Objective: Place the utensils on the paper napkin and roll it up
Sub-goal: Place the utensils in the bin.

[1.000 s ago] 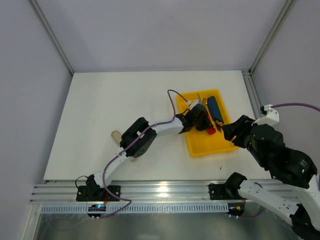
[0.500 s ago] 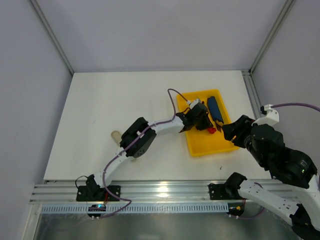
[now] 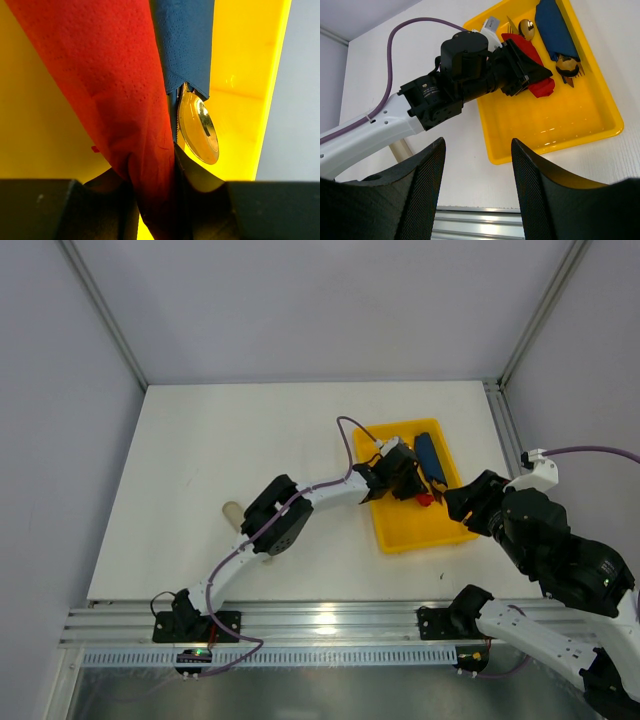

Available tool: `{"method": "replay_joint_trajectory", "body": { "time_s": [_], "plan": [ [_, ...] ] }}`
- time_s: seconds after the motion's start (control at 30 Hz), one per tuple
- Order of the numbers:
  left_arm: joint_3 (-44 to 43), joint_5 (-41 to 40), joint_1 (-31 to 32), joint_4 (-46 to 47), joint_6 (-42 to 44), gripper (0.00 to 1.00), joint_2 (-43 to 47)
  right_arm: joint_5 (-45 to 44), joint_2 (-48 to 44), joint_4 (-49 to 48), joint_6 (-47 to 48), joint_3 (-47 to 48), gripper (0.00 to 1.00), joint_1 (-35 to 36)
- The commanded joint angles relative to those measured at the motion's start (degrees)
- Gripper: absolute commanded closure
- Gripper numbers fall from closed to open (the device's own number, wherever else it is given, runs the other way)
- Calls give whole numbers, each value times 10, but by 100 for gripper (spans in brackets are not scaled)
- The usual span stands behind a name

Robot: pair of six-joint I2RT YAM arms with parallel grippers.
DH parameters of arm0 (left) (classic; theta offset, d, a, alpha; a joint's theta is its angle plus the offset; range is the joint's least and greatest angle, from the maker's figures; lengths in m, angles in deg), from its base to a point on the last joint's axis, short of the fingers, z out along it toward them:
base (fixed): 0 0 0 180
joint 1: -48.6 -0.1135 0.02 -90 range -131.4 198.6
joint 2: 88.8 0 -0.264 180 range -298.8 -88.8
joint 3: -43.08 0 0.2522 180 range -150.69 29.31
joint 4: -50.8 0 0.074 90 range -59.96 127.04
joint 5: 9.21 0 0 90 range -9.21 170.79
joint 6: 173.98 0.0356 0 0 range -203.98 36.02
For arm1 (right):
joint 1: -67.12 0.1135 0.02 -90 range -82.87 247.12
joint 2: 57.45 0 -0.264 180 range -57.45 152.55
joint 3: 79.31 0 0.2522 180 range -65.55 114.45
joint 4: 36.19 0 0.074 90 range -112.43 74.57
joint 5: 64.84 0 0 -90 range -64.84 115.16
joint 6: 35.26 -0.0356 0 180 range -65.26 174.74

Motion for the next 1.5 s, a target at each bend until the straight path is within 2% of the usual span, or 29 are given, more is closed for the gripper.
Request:
{"method": "replay_joint_trajectory", "body": {
  "time_s": [0.0,0.6,1.47],
  "plan": [
    [-12,9,-2,-36,7,70,-22,-4,-3,-22,0,4,41,-2],
    [-23,40,-5,-44,-1,66,-35,-7,-6,-22,-2,4,41,-2],
    [4,8,-8,-87,1,62,-14,-1,-5,-27,1,5,41,-1]
  ]
}}
